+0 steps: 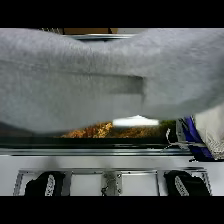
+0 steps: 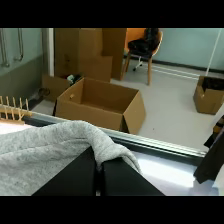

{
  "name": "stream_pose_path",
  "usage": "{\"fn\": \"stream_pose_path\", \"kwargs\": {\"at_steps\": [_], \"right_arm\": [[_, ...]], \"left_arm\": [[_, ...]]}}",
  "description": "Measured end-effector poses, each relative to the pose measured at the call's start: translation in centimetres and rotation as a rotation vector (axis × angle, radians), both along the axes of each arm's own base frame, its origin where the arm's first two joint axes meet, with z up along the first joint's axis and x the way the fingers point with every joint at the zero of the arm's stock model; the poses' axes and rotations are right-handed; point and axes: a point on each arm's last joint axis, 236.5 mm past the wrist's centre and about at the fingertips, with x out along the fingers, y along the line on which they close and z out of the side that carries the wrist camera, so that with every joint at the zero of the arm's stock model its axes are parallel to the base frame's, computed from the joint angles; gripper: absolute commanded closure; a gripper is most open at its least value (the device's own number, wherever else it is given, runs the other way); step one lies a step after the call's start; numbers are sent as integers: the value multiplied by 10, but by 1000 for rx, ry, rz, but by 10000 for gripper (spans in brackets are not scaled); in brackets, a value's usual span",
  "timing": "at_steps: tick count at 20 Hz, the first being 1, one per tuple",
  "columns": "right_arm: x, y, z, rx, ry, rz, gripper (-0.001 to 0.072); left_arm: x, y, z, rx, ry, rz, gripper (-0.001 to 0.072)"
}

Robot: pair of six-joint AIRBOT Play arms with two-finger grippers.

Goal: Fold the clothes and pants, and hang the long-sleeved shirts on hangers.

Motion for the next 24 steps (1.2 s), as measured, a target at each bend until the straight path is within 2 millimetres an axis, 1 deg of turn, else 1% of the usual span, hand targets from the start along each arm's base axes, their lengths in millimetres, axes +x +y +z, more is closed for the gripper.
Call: {"fn": "stream_pose_path", "kwargs": {"at_steps": [1, 2, 3, 4, 5, 7, 8, 10, 12, 14, 15, 17, 18, 19, 20, 21, 22, 24], "right_arm": [[-3, -2, 2, 22, -2, -9, 692], [-3, -3, 2, 40, 5, -13, 692], [1, -4, -2, 65, 32, -13, 692], [11, -5, -13, 83, 84, -13, 692], [25, -6, -28, 94, 153, -11, 692], [62, -6, -75, 112, 349, 3, 692], [83, -5, -105, 118, 463, 13, 692], [125, -2, -171, 119, 698, 39, 692], [165, 6, -249, 109, 939, 63, 692], [196, 14, -322, 102, 1130, 81, 692], [210, 18, -358, 102, 1208, 86, 691], [238, 23, -412, 115, 1289, 81, 692], [250, 24, -432, 123, 1304, 73, 692], [262, 24, -448, 132, 1307, 62, 692], [272, 24, -460, 141, 1302, 51, 692], [281, 23, -467, 148, 1287, 41, 692], [289, 21, -472, 144, 1271, 26, 692], [297, 11, -475, 114, 1242, -8, 692]], "left_arm": [[-1, -1, 3, -1, -5, -2, 700], [4, 0, 0, -9, 12, -6, 700], [16, 3, -7, -19, 51, -12, 700], [32, 6, -17, -31, 101, -21, 700], [53, 12, -32, -46, 169, -30, 700], [103, 24, -74, -84, 336, -51, 700], [133, 30, -103, -107, 438, -69, 700], [189, 37, -169, -157, 646, -113, 700], [241, 37, -250, -201, 869, -160, 700], [278, 32, -332, -246, 1062, -201, 700], [292, 29, -369, -266, 1141, -216, 700], [313, 21, -432, -313, 1254, -238, 700], [322, 18, -455, -334, 1280, -242, 700], [331, 15, -474, -356, 1296, -243, 700], [338, 15, -488, -370, 1301, -237, 700], [344, 16, -496, -381, 1297, -229, 700], [349, 18, -500, -396, 1287, -220, 700], [354, 26, -500, -415, 1266, -199, 700]]}}
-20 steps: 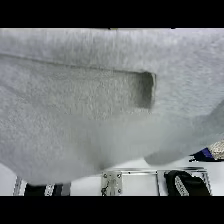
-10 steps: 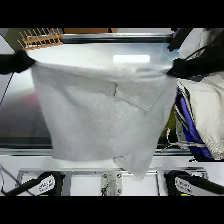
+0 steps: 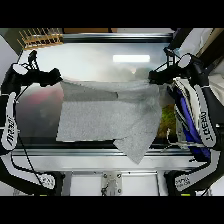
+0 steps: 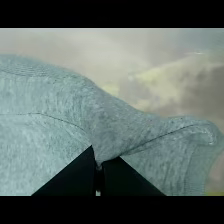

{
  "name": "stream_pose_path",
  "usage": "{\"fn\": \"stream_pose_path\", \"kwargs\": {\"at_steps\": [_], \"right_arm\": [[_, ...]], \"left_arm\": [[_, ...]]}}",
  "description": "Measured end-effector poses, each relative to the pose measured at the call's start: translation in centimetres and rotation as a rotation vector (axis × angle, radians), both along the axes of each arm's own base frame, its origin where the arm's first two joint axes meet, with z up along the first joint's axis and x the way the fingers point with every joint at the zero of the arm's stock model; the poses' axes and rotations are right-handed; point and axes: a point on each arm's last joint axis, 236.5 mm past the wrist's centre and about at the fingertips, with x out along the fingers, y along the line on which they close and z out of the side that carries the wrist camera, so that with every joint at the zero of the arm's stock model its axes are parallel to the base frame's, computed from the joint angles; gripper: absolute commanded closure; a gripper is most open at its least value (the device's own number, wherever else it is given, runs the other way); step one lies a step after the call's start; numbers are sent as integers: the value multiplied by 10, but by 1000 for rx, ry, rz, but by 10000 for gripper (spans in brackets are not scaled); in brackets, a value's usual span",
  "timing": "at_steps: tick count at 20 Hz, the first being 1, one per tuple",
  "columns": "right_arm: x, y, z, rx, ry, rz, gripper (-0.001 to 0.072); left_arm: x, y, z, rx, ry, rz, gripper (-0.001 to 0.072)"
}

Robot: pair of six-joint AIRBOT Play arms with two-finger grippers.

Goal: Fold the clothes and pants, and hang the long-sleeved shirts on hangers.

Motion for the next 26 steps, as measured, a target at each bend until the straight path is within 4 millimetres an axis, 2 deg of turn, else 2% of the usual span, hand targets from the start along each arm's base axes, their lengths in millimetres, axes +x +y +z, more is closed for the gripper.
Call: {"fn": "stream_pose_path", "kwargs": {"at_steps": [2, 5, 8, 13, 15, 17, 18, 19, 20, 22, 24, 26], "right_arm": [[0, -9, 2, -47, -17, 0, 692], [-17, -18, 0, -102, -4, 5, 692], [-50, -21, -20, -135, 48, 10, 692], [-110, -21, -72, -157, 162, 15, 690], [-130, -19, -92, -159, 210, 18, 689], [-142, -17, -103, -160, 236, 21, 674], [-146, -16, -106, -159, 243, 20, 553], [-148, -16, -107, -156, 246, 18, 301], [-148, -16, -105, -153, 243, 12, 193], [-145, -19, -89, -143, 215, -1, 201], [-141, -31, -57, -138, 151, -31, 202], [-142, -45, -20, -138, 79, -66, 202]], "left_arm": [[-2, 8, 6, 3, -9, 16, 700], [-26, 14, -1, 36, 24, 12, 700], [-62, 14, -31, 60, 86, 14, 700], [-120, 2, -94, 76, 204, 0, 700], [-135, 0, -112, 78, 233, 6, 700], [-146, -2, -123, 77, 257, 7, 697], [-149, -3, -126, 76, 267, 6, 513], [-151, -2, -125, 74, 269, 6, 260], [-151, -2, -121, 72, 266, 6, 212], [-146, 4, -99, 72, 229, 11, 211], [-146, 17, -70, 79, 191, 40, 211], [-165, 33, -51, 100, 200, 79, 210]]}}
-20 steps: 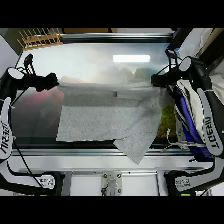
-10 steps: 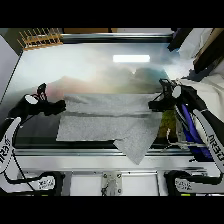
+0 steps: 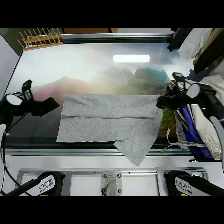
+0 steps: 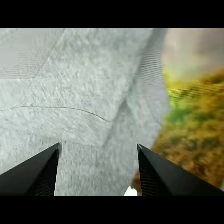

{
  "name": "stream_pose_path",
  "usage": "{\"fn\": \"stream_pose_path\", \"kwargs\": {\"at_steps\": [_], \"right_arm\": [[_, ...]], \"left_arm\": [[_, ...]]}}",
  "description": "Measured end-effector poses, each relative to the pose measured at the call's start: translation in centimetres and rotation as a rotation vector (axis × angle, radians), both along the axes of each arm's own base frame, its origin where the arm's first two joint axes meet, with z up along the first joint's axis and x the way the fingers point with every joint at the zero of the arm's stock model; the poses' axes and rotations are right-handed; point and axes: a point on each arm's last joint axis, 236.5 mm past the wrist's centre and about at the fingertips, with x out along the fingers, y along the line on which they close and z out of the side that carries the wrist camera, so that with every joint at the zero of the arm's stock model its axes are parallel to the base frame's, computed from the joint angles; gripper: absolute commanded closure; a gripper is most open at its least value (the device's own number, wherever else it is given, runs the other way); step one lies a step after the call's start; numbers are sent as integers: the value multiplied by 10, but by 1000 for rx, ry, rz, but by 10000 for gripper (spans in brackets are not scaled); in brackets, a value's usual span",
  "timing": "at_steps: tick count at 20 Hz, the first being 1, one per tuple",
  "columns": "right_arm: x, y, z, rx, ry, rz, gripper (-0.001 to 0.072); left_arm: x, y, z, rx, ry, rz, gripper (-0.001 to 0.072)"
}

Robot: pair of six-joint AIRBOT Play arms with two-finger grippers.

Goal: Fold the clothes and pants, and hang the long-sleeved shirts on hangers.

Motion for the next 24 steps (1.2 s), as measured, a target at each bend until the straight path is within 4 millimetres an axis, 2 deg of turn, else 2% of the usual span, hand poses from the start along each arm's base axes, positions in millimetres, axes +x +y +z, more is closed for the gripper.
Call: {"fn": "stream_pose_path", "kwargs": {"at_steps": [2, 5, 8, 10, 12, 14, 20, 21, 22, 23, 24], "right_arm": [[-6, -11, 36, -5, -74, -25, 201], [-16, -16, 78, -7, -173, -39, 202], [-22, -16, 98, -4, -223, -44, 202], [-25, -15, 102, -1, -234, -45, 202], [-27, -15, 102, 3, -234, -46, 202], [-29, -14, 100, 8, -229, -46, 202], [-31, -11, 97, 20, -221, -46, 201], [-31, -11, 97, 21, -221, -47, 202], [-31, -11, 96, 22, -220, -47, 202], [-32, -11, 95, 22, -216, -48, 202], [-34, -11, 91, 23, -203, -48, 202]], "left_arm": [[-35, 12, -1, 20, 62, 42, 209], [-96, 12, -23, 2, 170, 107, 209], [-143, 0, -49, -32, 250, 165, 210], [-164, -7, -63, -52, 280, 213, 210], [-174, -15, -75, -84, 288, 264, 210], [-176, -24, -83, -130, 278, 317, 211], [-158, -45, -98, -310, 280, 471, 213], [-156, -47, -99, -327, 288, 481, 274], [-152, -47, -100, -331, 289, 481, 490], [-149, -46, -101, -319, 285, 466, 625], [-143, -45, -101, -303, 270, 448, 699]]}}
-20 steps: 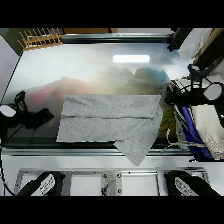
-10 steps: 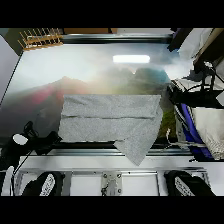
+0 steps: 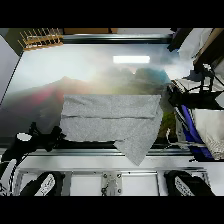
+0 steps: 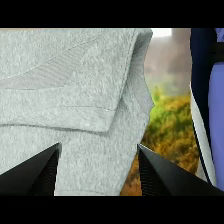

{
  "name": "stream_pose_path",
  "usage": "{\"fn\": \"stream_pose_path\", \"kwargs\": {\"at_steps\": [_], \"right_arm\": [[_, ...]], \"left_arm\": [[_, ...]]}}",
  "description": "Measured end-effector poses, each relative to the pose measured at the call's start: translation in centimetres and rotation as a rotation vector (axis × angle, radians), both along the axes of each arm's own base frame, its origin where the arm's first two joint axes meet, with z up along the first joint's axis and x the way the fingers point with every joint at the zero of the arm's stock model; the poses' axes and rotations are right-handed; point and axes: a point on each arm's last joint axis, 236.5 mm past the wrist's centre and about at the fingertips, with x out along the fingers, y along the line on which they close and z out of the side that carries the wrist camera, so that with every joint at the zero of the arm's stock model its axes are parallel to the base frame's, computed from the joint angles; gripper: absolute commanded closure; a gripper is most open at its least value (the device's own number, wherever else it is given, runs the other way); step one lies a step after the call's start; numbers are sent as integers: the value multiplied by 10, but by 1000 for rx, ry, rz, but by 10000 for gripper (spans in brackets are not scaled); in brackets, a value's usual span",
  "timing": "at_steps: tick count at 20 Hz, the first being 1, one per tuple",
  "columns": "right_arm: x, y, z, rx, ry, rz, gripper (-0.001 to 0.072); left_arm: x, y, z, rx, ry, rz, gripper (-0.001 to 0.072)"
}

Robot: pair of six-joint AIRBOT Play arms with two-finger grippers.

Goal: Fold the clothes and pants, and hang the long-sleeved shirts on hangers.

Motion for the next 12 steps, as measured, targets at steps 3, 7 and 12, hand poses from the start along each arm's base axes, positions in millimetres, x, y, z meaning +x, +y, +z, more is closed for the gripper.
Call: {"fn": "stream_pose_path", "kwargs": {"at_steps": [3, 7, 12], "right_arm": [[-19, -5, -32, 8, 98, -13, 201], [-75, -11, -111, 81, 337, -72, 202], [-139, 27, -184, 240, 541, -92, 202]], "left_arm": [[13, -5, 8, 29, -44, -83, 700], [19, -13, 20, 71, -92, -186, 700], [23, -24, 30, 103, -141, -265, 699]]}}
